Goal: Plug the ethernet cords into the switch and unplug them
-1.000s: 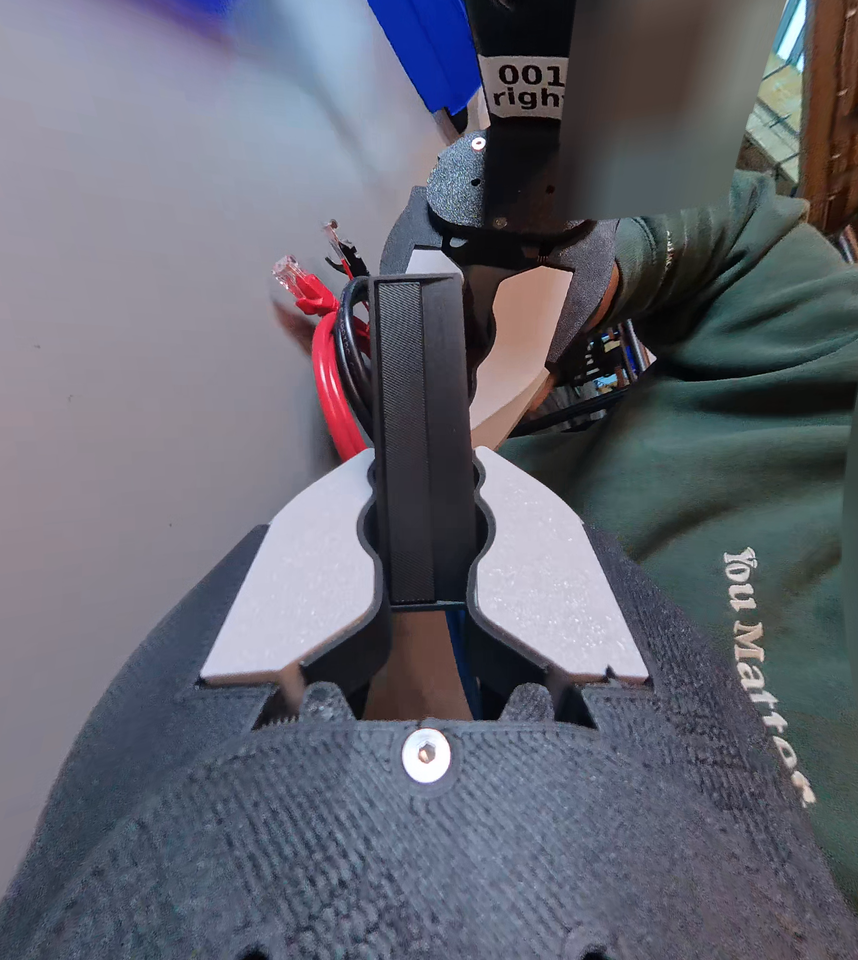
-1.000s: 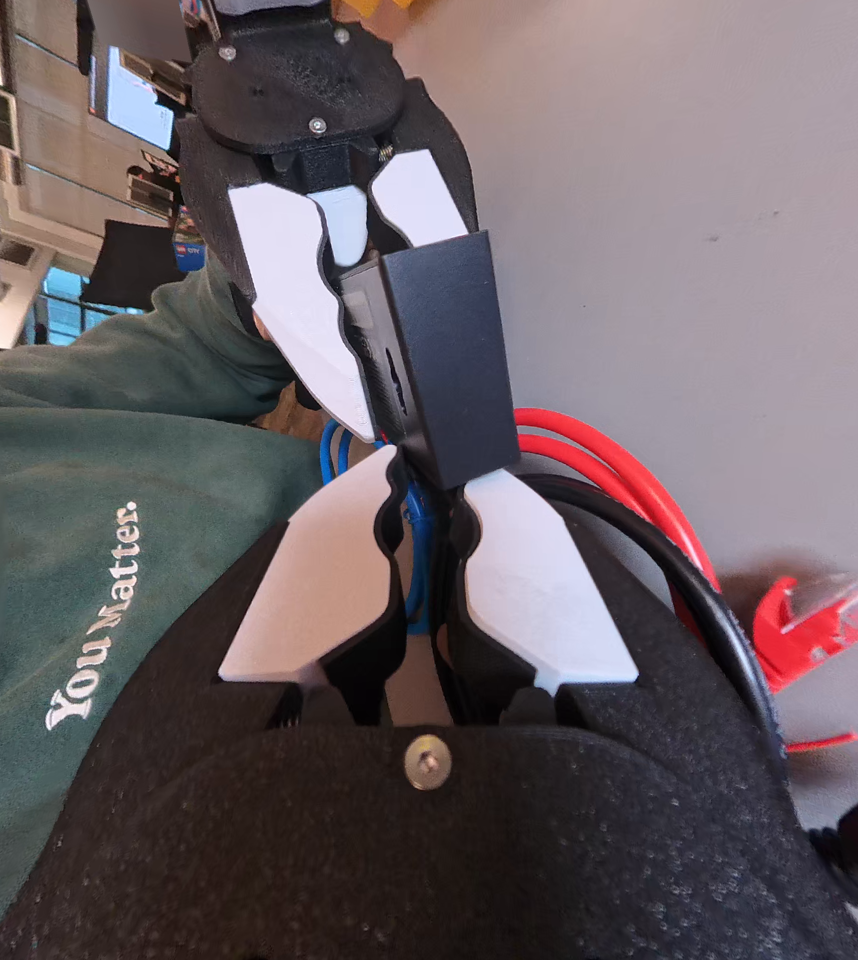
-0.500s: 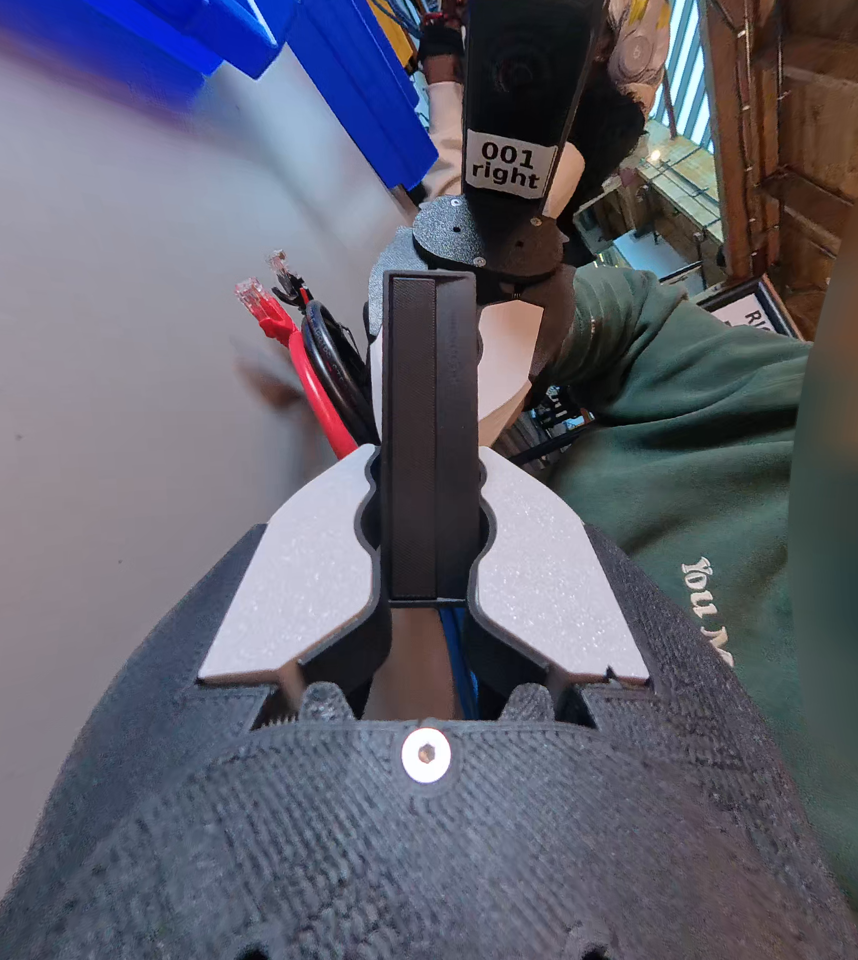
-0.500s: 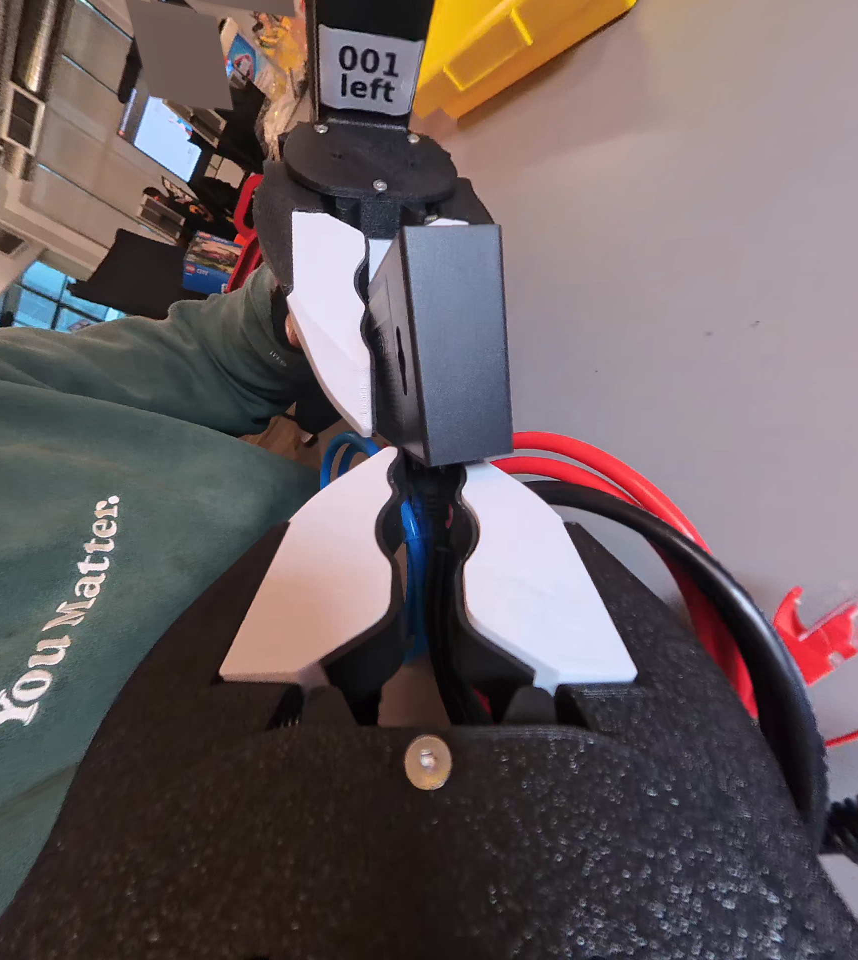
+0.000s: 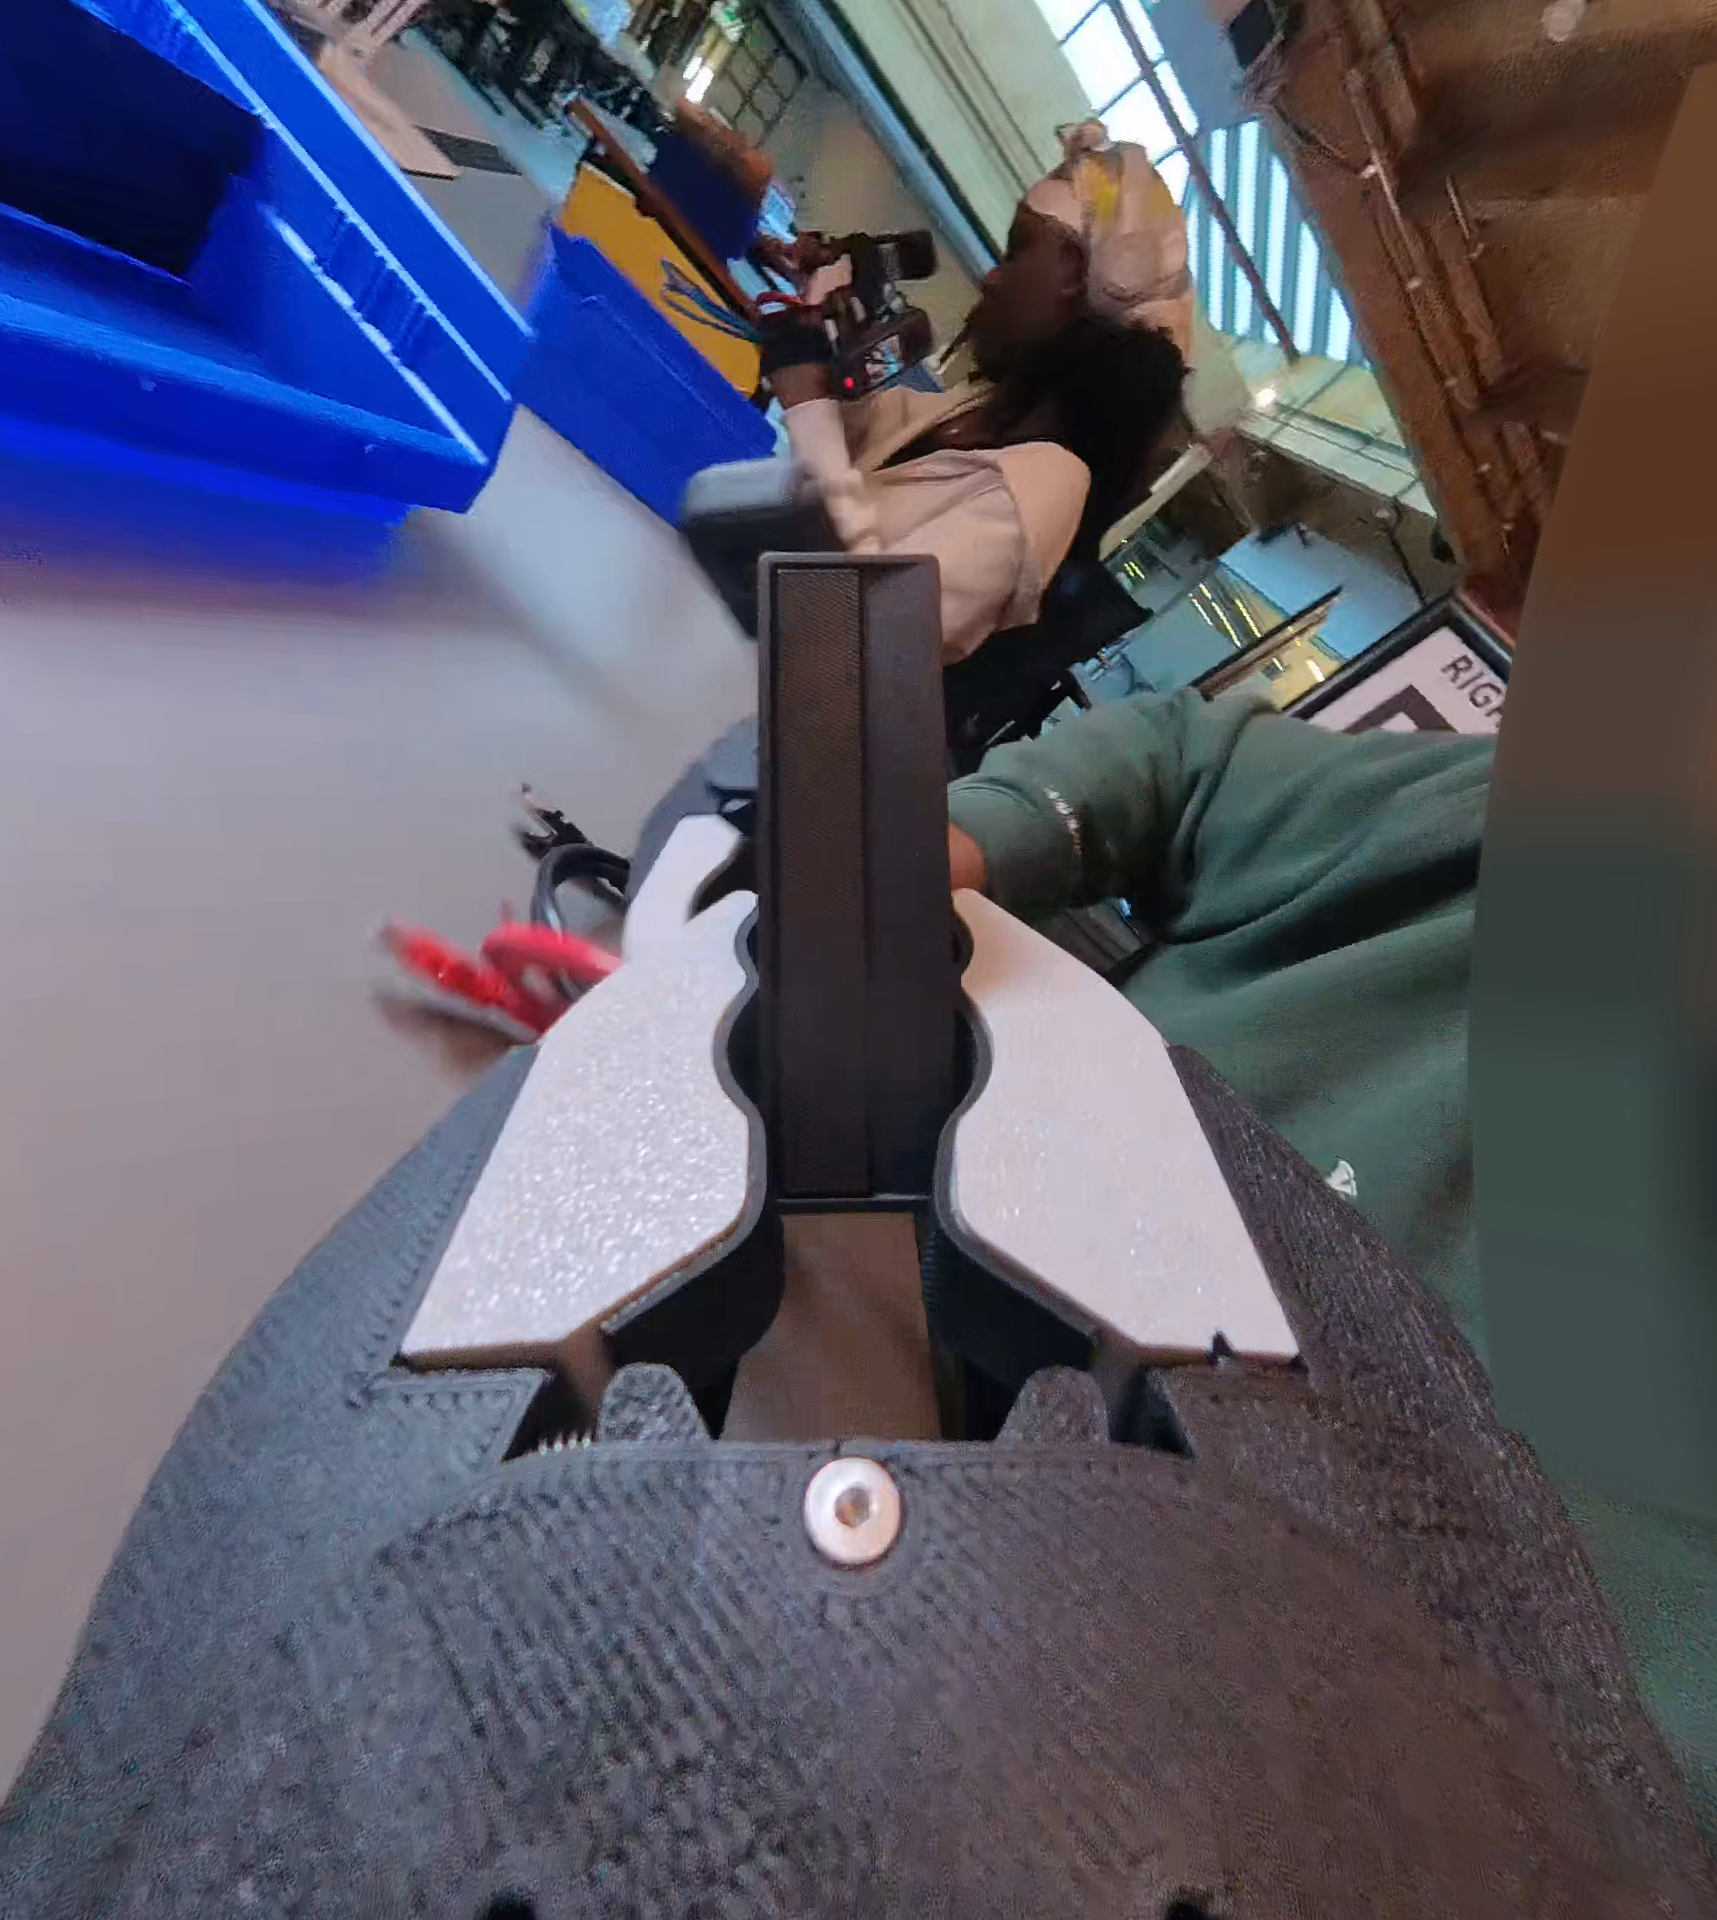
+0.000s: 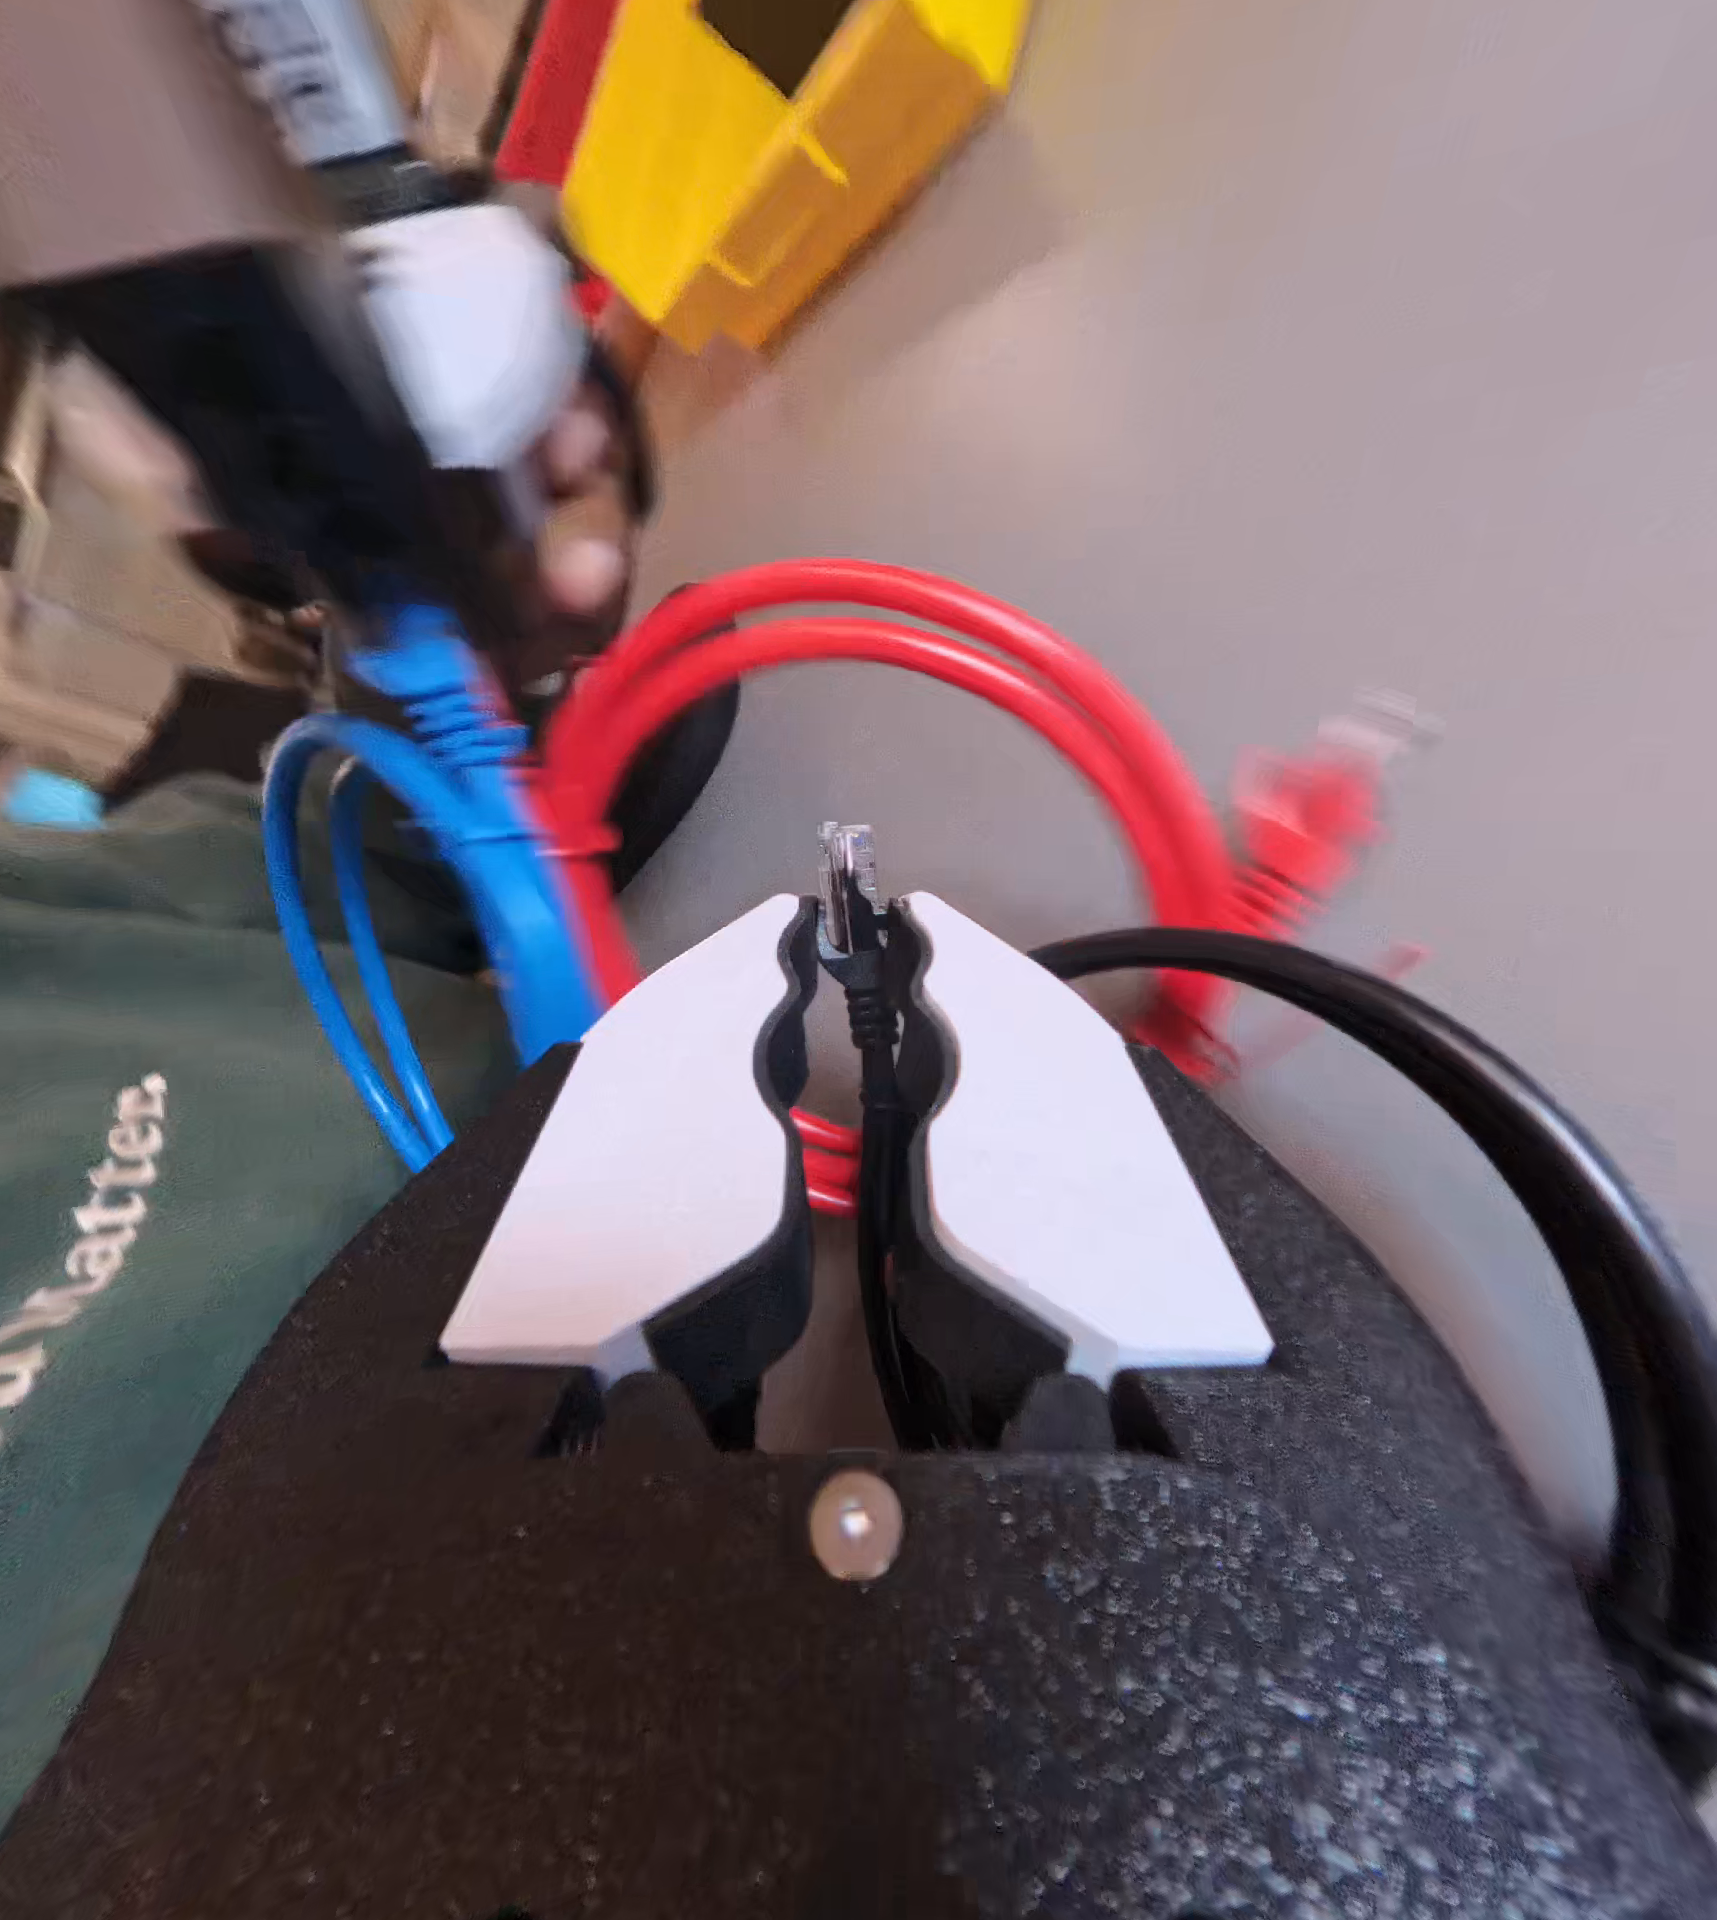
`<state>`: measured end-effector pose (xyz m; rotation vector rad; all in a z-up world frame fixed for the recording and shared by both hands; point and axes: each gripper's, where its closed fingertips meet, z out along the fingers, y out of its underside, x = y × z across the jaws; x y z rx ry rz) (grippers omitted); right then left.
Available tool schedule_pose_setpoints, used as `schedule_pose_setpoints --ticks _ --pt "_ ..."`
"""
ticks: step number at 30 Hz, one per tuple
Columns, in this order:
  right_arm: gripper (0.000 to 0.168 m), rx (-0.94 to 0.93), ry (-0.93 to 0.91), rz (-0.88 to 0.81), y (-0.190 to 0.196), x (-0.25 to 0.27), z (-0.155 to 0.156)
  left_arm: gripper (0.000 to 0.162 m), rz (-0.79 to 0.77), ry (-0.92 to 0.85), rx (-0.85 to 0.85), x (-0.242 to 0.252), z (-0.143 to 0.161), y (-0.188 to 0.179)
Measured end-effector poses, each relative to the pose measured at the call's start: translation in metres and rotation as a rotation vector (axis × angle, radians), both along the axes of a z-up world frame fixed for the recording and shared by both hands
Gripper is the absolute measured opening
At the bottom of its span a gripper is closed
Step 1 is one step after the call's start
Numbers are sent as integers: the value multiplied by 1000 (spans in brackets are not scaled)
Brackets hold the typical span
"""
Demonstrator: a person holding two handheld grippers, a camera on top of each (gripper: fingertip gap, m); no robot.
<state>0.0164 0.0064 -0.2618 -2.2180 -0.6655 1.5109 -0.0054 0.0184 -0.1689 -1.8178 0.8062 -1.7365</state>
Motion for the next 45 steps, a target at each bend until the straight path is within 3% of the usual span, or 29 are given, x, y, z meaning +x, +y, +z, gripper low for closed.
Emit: schedule_pose_setpoints --ticks 10,14,17,21,26,29,32,37,42,45 --pt "14 146 163 4 30 40 104 30 60 -40 -220 -33 -29 32" --pt "14 355 66 -64 69 81 165 30 81 -38 -256 -37 -38 39" --pt "14 455 -115 -104 123 107 186 30 72 -51 -260 -35 -37 38" --pt "15 460 -380 -150 209 128 159 30 88 -48 -288 -34 -45 40" --pt "17 306 -626 -170 272 144 65 30 101 -51 -315 -36 -52 42" --pt "41 348 -664 -199 286 148 49 30 110 -51 -306 -37 -51 44" --pt "60 448 -530 -229 279 137 80 30 112 -52 -310 -37 -52 45" --pt "56 459 -211 -75 191 78 114 30 131 -57 -320 -37 -54 49" --pt "46 278 26 186 66 0 81 30 129 -50 -306 -33 -54 47" --pt "44 195 69 267 30 -33 58 30 115 -43 -283 -28 -53 42"
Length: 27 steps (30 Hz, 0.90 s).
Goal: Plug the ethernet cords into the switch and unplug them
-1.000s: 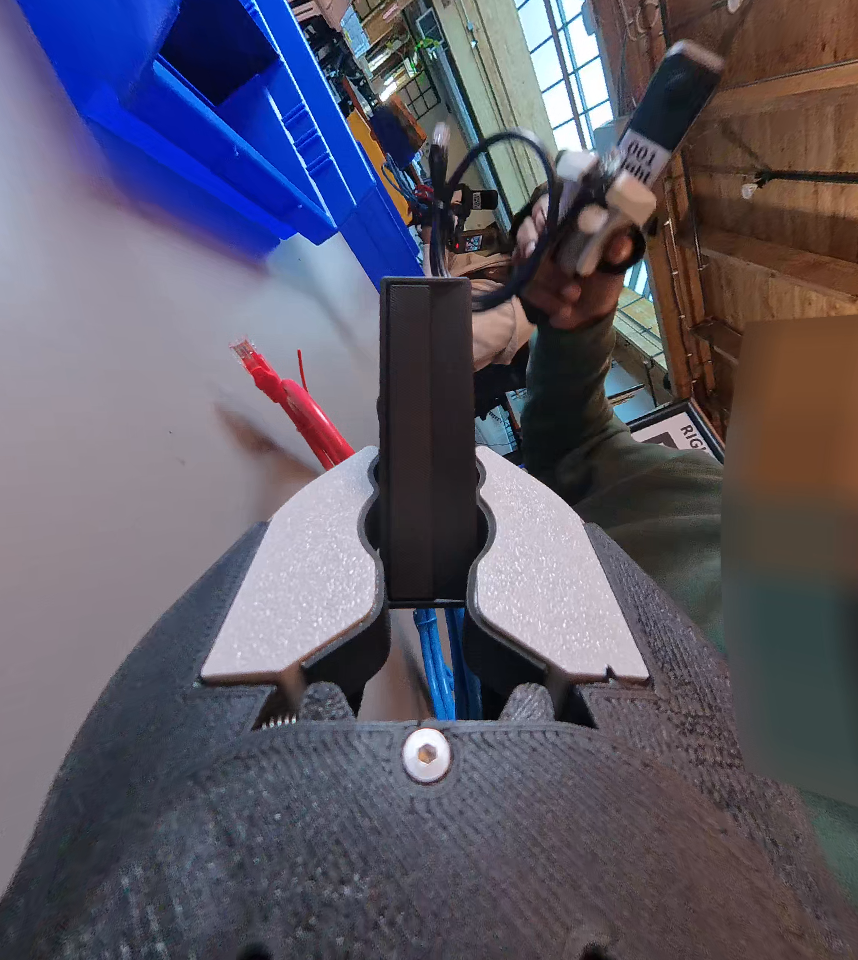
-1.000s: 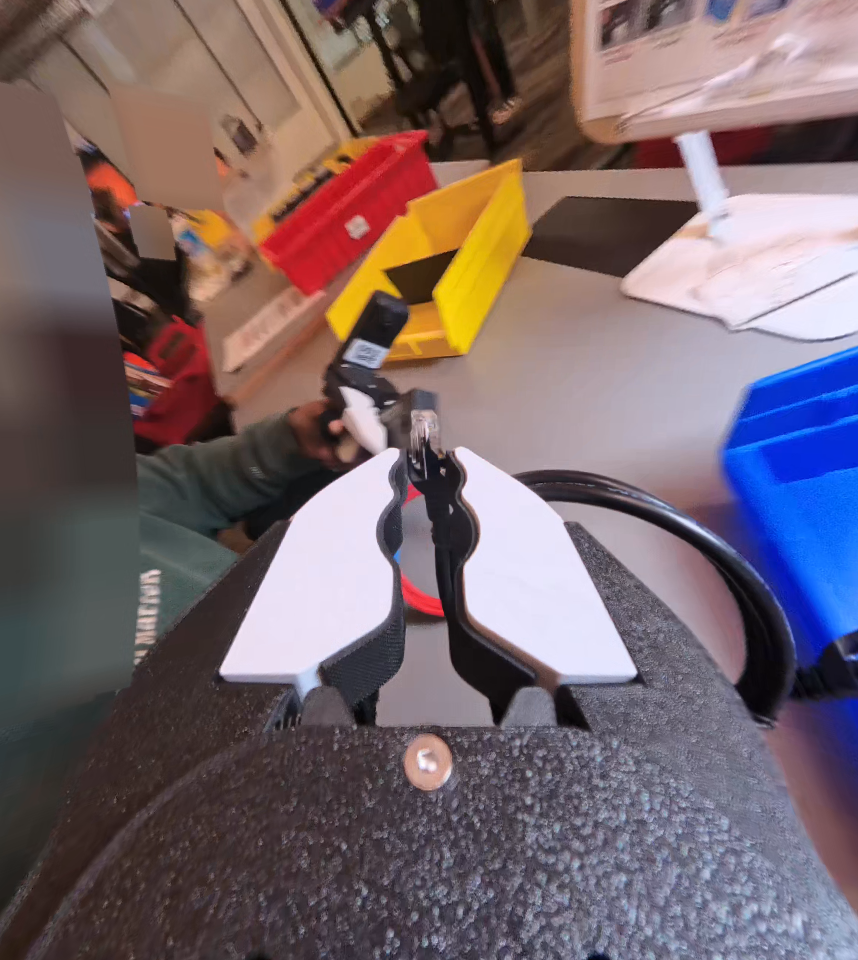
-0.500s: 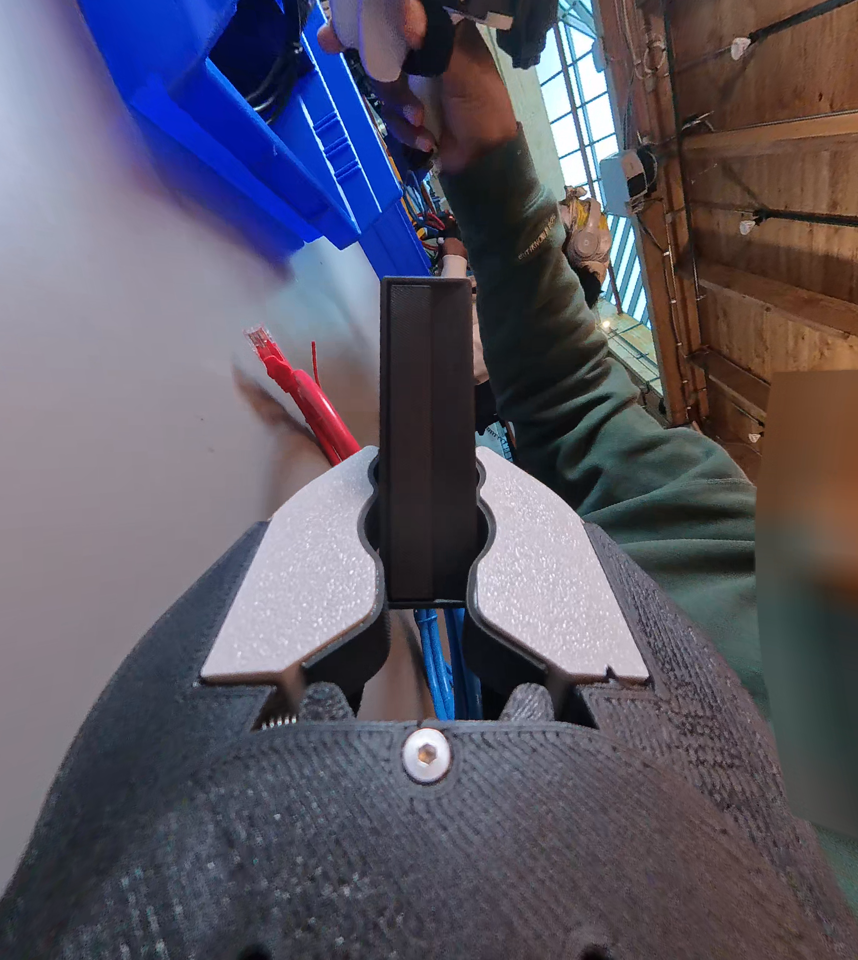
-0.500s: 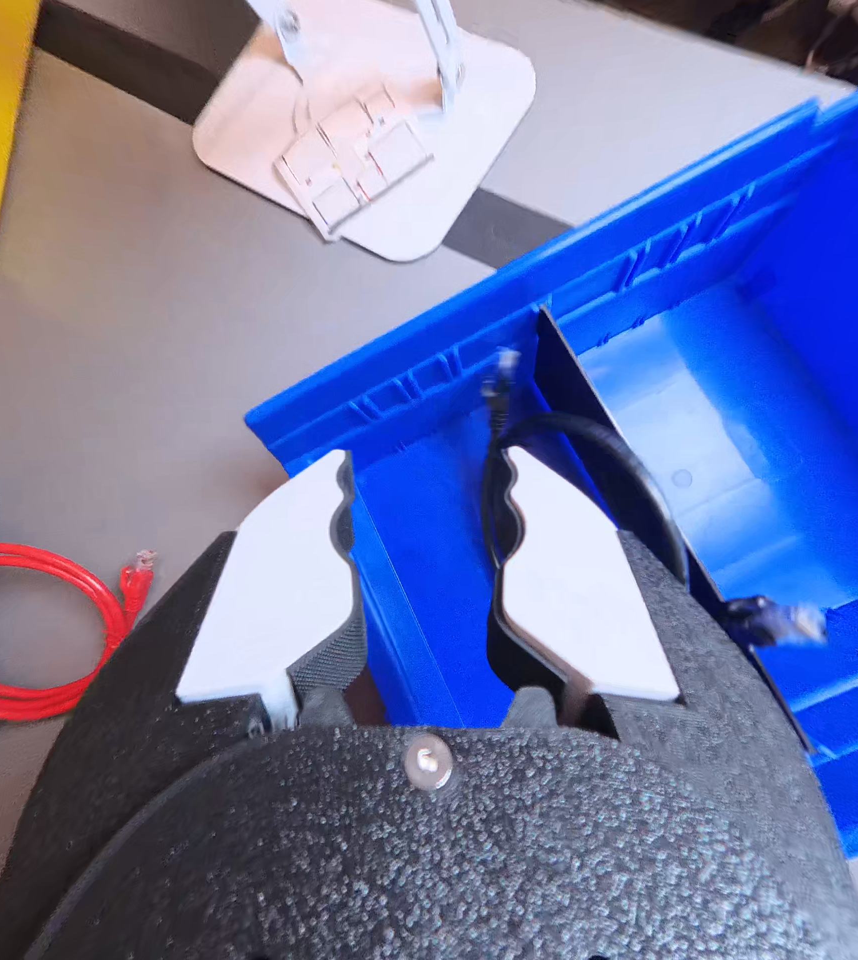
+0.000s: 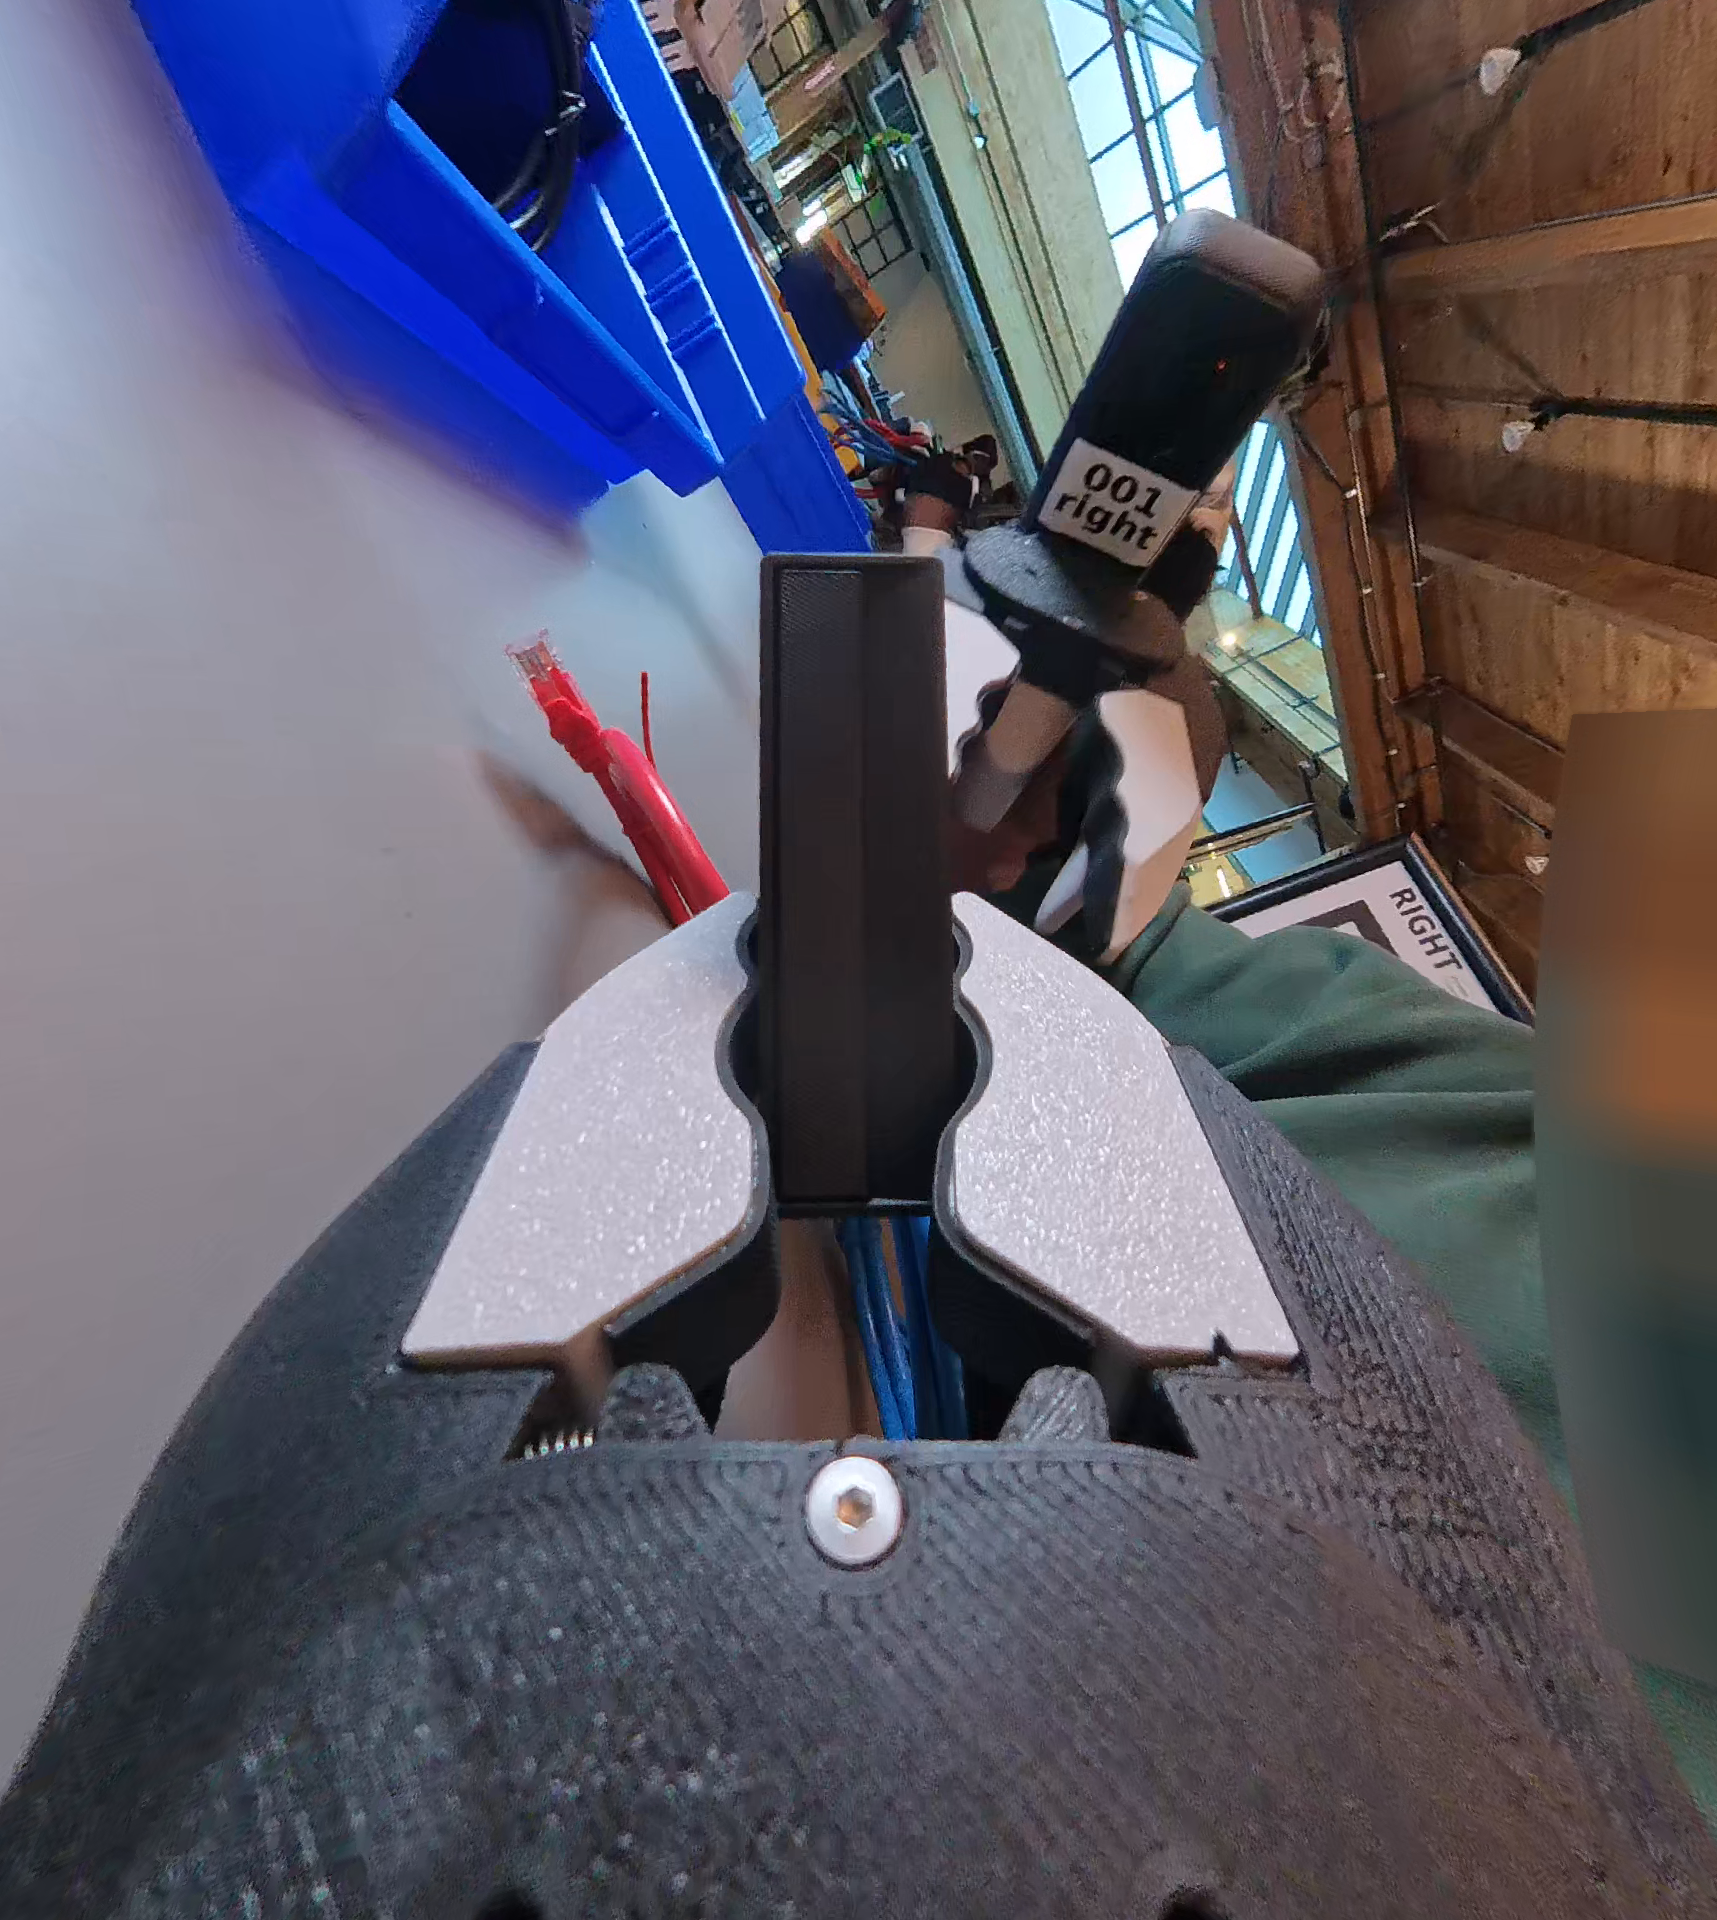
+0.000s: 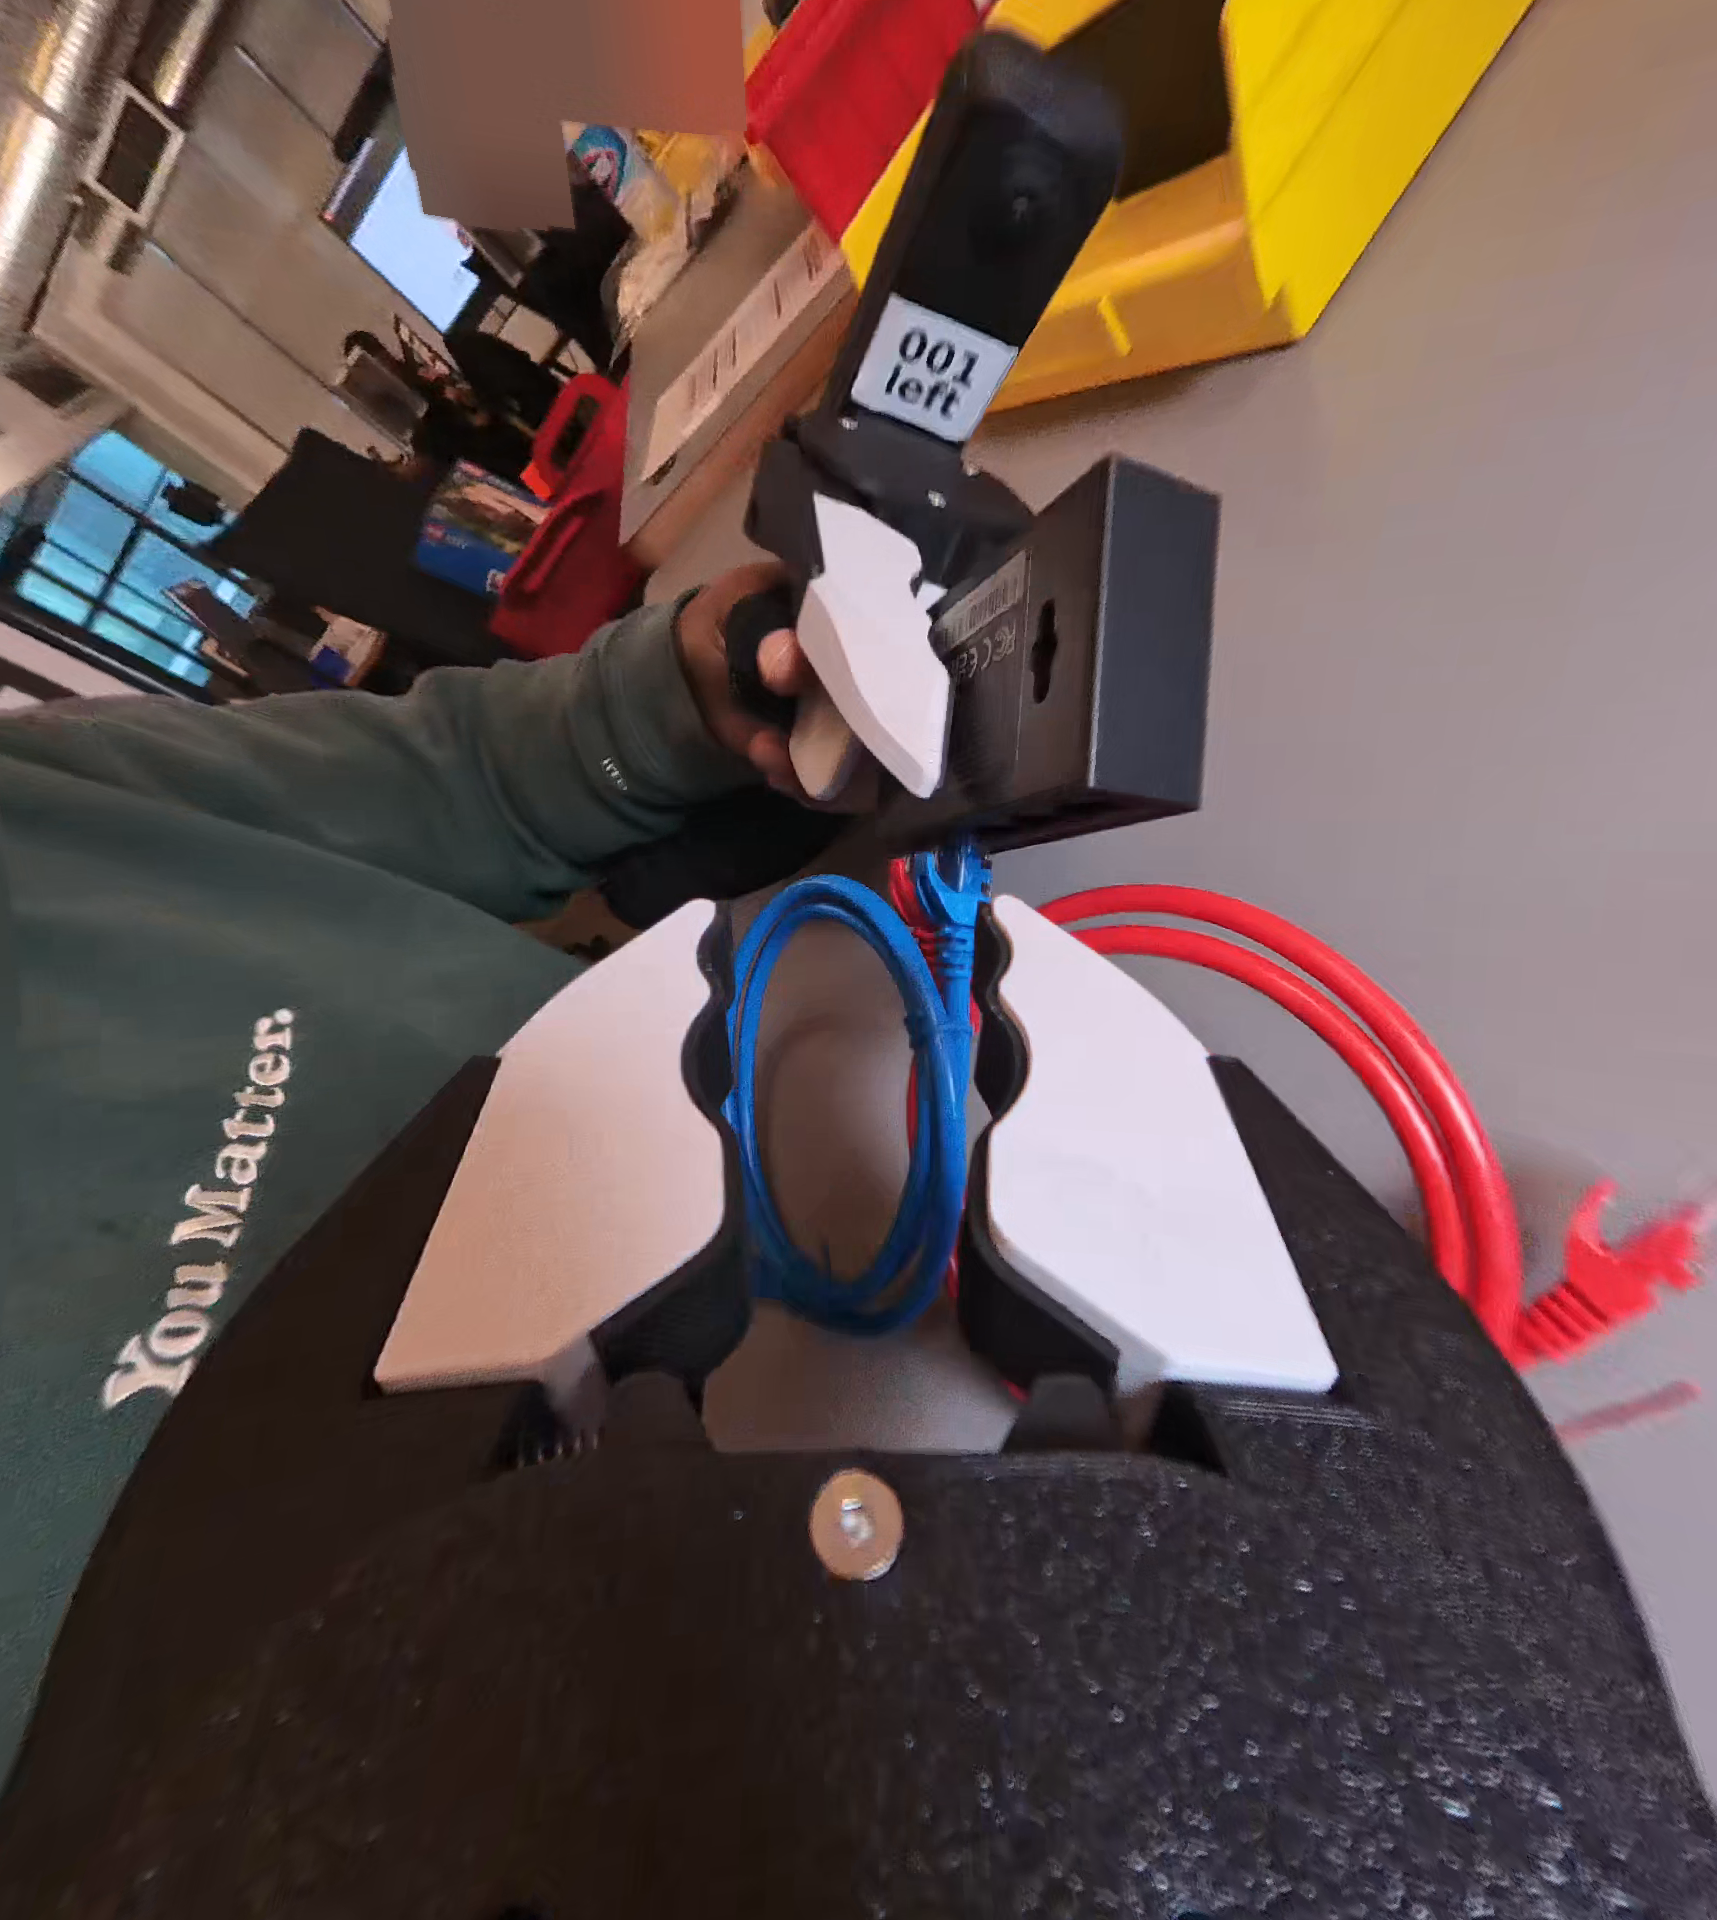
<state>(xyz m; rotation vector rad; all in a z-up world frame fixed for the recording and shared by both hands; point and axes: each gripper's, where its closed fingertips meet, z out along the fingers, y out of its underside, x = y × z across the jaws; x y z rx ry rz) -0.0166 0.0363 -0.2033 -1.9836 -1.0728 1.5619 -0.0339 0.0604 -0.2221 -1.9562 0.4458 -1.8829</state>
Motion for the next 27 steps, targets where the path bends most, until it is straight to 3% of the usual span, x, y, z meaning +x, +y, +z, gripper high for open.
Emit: schedule_pose_setpoints --ticks 4,9,14,18,21,27 --pt "39 -27 -43 31 -6 -18 -19 30 -13 -6 22 5 4 -7" --pt "17 -59 -41 58 -5 -24 -21 30 -23 -18 53 8 12 -11" --pt "15 -99 -10 68 -7 -25 -21 32 -29 -28 90 7 15 -12" --pt "15 -129 53 24 0 -24 -13 47 -44 7 233 3 22 -17" --pt "14 -161 76 14 2 -22 -10 30 -4 83 288 3 17 -12" --pt "15 -65 48 -49 6 -22 -5 29 62 48 215 3 26 -7"
